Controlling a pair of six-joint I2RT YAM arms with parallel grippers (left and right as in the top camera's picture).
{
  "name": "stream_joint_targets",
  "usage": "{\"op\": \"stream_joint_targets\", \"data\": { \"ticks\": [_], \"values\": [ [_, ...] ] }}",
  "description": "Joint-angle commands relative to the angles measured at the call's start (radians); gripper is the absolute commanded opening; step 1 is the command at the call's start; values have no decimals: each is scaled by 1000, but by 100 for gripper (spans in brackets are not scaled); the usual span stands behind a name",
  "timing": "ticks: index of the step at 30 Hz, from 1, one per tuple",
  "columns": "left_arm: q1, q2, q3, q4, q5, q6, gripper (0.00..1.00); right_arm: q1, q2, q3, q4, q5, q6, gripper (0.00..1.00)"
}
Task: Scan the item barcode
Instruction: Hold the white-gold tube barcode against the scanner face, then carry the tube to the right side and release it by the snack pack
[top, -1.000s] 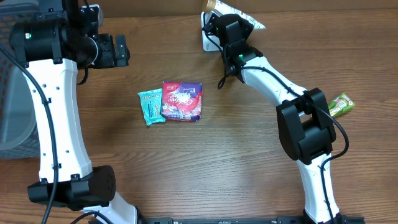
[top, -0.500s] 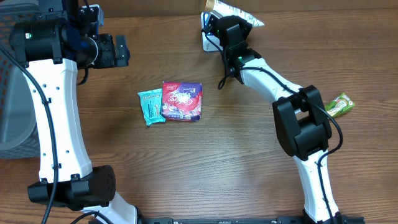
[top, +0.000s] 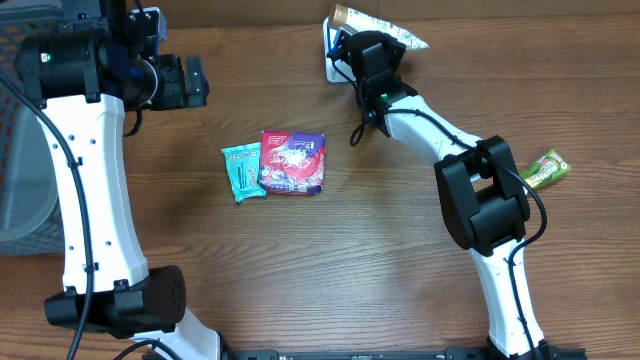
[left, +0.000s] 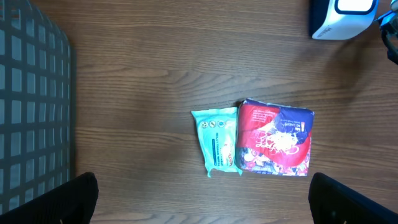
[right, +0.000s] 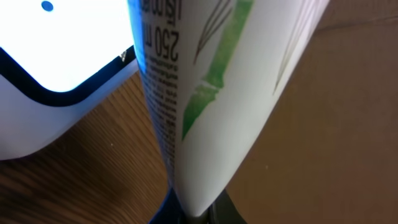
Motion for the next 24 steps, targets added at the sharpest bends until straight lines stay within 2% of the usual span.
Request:
{"op": "stream_joint_targets", "data": {
  "ticks": [1,3,7,10,12,16,18,21,24],
  "values": [
    [-2,8,4,1,-1,-6,99,25,-31,23,16,75,-33,4],
    [-2,8,4,1,0,-6,100,41,-52,23,-14,68,-14,4],
    [-2,8,4,1,-1,-6,100,87,-166,23,-135,21,132,4],
    [-4,8,4,1,-1,-6,100,122,-307,23,-333,-106,331,4],
    [-4,8,4,1,-1,-6,100,137,-405,23,-455,-198,536,4],
    [-4,8,4,1,0,-6,99,113,-589,23,-719,-285,1189,4],
    [-4,8,4,1,-1,-6,100,66,-652,23,-864,-293,1432,4],
    [-4,8,4,1,-1,-6,100,-36,-694,23,-1080,-320,1686,4],
    [-4,8,4,1,0,-6,100,-171,-678,19,-1271,-366,1877,4]
  ]
}}
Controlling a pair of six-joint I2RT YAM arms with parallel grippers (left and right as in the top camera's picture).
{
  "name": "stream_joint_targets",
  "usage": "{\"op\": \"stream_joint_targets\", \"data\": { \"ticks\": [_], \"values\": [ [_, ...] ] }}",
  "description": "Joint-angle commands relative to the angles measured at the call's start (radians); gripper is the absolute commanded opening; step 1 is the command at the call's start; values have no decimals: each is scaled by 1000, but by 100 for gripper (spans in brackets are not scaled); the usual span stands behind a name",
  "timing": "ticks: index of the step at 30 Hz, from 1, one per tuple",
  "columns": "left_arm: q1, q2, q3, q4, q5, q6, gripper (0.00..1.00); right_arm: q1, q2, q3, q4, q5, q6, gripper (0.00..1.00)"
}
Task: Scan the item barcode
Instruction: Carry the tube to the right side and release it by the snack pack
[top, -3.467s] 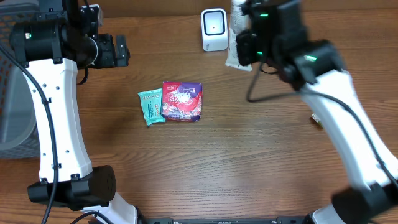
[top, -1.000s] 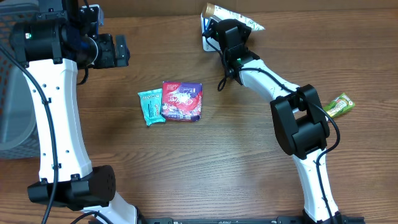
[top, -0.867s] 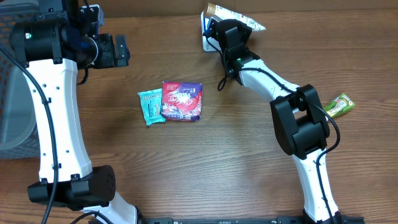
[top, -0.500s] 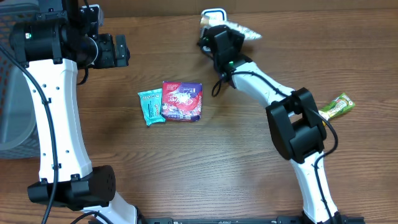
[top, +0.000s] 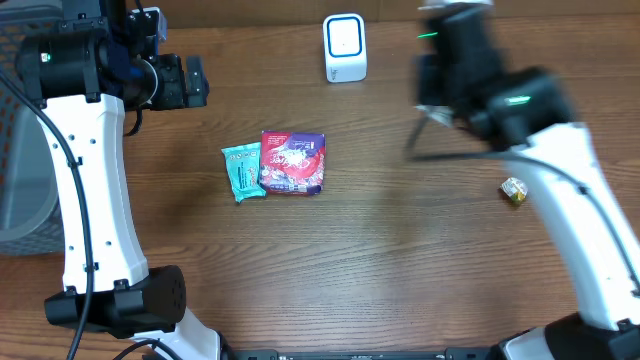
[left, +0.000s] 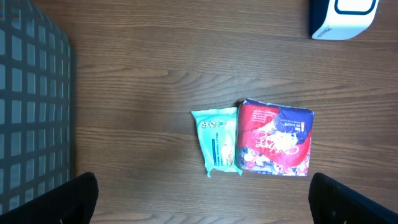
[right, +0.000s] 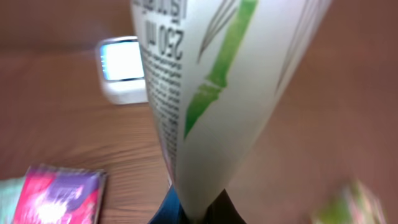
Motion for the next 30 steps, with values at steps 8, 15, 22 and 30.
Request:
{"op": "stream_joint_targets", "data": {
  "ticks": [8,15,22,30],
  "values": [
    [-4,8,4,1,0,-6,100,-389,190,-113,-116,-320,500,4],
    [-4,8,4,1,-1,-6,100,-507,301,-162,-29,-381,515,4],
    [-4,8,4,1,0,-6,100,-581,388,-162,7,-381,537,4],
    [-4,8,4,1,0,-6,100,-603,449,-162,-26,-372,505,4]
  ]
}}
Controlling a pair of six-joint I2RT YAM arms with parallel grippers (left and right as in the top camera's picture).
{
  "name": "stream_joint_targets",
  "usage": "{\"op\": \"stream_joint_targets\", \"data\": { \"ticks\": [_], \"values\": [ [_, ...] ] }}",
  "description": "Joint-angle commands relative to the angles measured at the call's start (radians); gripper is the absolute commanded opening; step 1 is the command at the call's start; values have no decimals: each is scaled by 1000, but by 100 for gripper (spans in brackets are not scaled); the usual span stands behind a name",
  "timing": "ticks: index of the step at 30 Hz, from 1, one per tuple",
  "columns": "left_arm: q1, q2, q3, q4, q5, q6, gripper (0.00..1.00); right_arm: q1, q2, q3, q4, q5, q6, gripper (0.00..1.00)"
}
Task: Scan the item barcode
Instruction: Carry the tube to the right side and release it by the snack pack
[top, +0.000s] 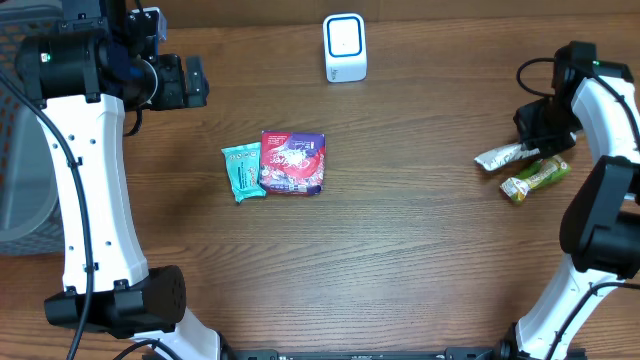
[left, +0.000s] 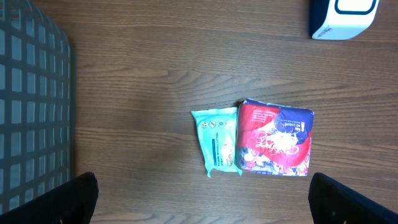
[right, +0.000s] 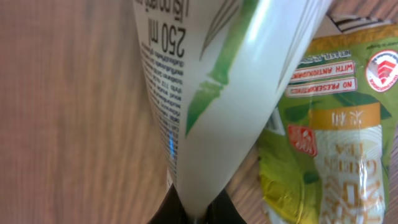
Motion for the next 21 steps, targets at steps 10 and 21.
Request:
{"op": "stream_joint_targets", "data": {
  "ticks": [10,21],
  "values": [
    [-5,8,4,1,0,-6,100,-24,-12,89,-136,-137,-261,23],
    [-5,8,4,1,0,-6,100,69,-21,462,-413,-244,-431,100]
  ]
}}
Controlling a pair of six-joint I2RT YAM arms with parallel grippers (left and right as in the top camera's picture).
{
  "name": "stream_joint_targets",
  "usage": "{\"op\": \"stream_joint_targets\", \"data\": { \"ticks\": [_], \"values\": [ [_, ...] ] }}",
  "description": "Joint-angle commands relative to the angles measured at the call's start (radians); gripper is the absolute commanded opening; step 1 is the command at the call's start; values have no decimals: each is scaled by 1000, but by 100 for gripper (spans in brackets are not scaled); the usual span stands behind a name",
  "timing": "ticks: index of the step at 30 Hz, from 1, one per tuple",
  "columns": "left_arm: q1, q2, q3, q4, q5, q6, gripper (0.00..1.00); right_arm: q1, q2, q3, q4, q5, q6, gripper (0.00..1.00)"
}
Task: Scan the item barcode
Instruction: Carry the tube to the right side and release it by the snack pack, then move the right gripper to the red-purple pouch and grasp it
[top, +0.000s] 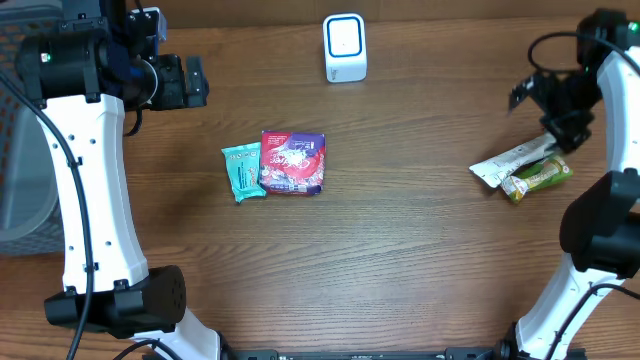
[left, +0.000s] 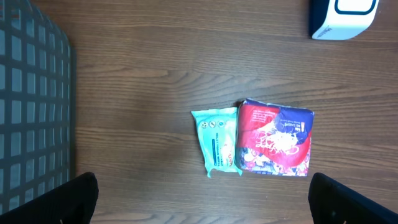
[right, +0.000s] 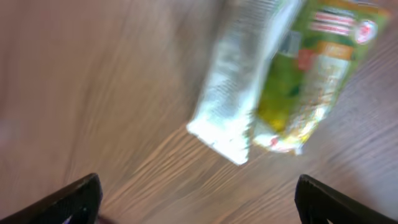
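A white pouch with green print (top: 508, 162) lies flat at the table's right side, touching a green tea packet (top: 541, 175). My right gripper (top: 553, 112) hangs open just behind them, holding nothing. The blurred right wrist view shows the white pouch (right: 239, 93) and the green packet (right: 305, 81) beyond my right gripper (right: 199, 205). The white scanner (top: 345, 47) stands at the back centre. My left gripper (top: 190, 82) is open high at the back left. In its wrist view the left gripper (left: 202, 205) frames the scanner (left: 345, 18).
A teal packet (top: 243, 170) and a red-purple packet (top: 293, 162) lie side by side left of centre, seen as the teal packet (left: 217, 148) and the red packet (left: 275, 138) from the left wrist. A grey mesh basket (left: 31, 106) sits off the table's left side.
My right gripper has opened and let go of the white pouch, which now lies on the table against the green packet. The gripper stands farther back. The left arm has not moved.
My right gripper held the white pouch right at the scanner at the back. Then it was away from the scanner, farther right, still shut on the pouch. Later it held the pouch low beside the green packet. Now the pouch lies there, released.
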Motion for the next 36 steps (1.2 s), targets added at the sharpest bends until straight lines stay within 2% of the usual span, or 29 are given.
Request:
{"op": "stream_joint_targets", "data": {
  "ticks": [1,4,12,20,25,30,33,36],
  "values": [
    [-5,8,4,1,0,-6,100,85,-25,89,-4,-130,-111,100],
    [-5,8,4,1,0,-6,100,179,-24,84,48,-206,-122,100],
    [-5,8,4,1,0,-6,100,490,-15,-5,294,-220,-120,100],
    [-5,8,4,1,0,-6,99,723,-15,-158,621,-87,-110,100],
    [-5,8,4,1,0,-6,100,761,-13,-279,695,-77,-4,100],
    [-5,8,4,1,0,-6,99,762,-13,-416,776,-191,-24,100],
    [-5,8,4,1,0,-6,100,762,-13,-478,842,-247,-26,96],
    [-5,8,4,1,0,-6,100,763,-13,-536,933,-301,-26,87]
  ]
}}
